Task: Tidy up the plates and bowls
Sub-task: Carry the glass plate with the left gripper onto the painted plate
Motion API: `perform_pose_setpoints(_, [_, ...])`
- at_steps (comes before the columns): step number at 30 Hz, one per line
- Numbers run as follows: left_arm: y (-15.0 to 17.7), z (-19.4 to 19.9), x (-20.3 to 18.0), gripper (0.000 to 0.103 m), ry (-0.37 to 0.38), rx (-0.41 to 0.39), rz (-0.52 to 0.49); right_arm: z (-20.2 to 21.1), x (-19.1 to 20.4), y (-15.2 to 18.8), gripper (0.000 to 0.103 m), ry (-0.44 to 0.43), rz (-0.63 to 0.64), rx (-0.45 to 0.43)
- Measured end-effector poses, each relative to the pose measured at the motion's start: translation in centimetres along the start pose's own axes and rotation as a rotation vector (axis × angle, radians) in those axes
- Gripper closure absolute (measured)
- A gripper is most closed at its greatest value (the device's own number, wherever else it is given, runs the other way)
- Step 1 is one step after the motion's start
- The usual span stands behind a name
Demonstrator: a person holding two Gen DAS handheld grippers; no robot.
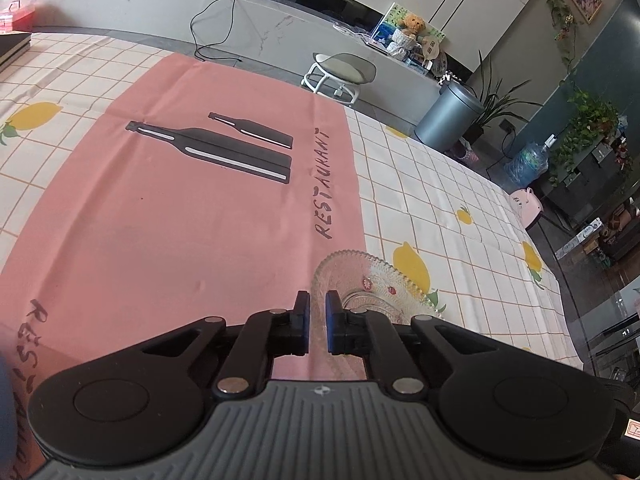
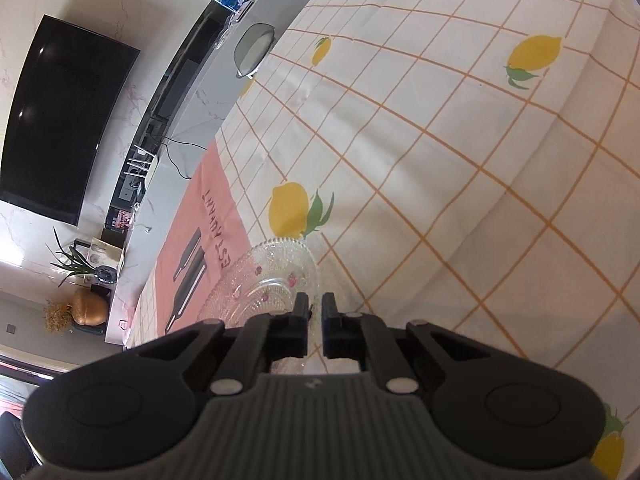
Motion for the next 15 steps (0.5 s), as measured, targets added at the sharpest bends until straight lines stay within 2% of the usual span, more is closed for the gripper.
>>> perform_pose_setpoints(5, [1.3,2.5,0.6,0.095,0.011,-0.015,0.028,1.1,0.4,1.5,0.1,-0.038,-0.01,0.017])
perform_pose_setpoints(15, [4.5,6.9,2.1,0.095,0.01,-0.044,0.059,4.1,2.3,5.5,0.099,-0.005,0.082,0.059])
Point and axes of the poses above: each gripper's, at about its wrist camera, not at the fingertips, and z roughly against the way its jaws point, x to its left, y to its underside, the point moved 10 cm from there along -z, roughly the way its jaws point, and after that the axes turned 8 degrees about x, right-handed, at the moved point
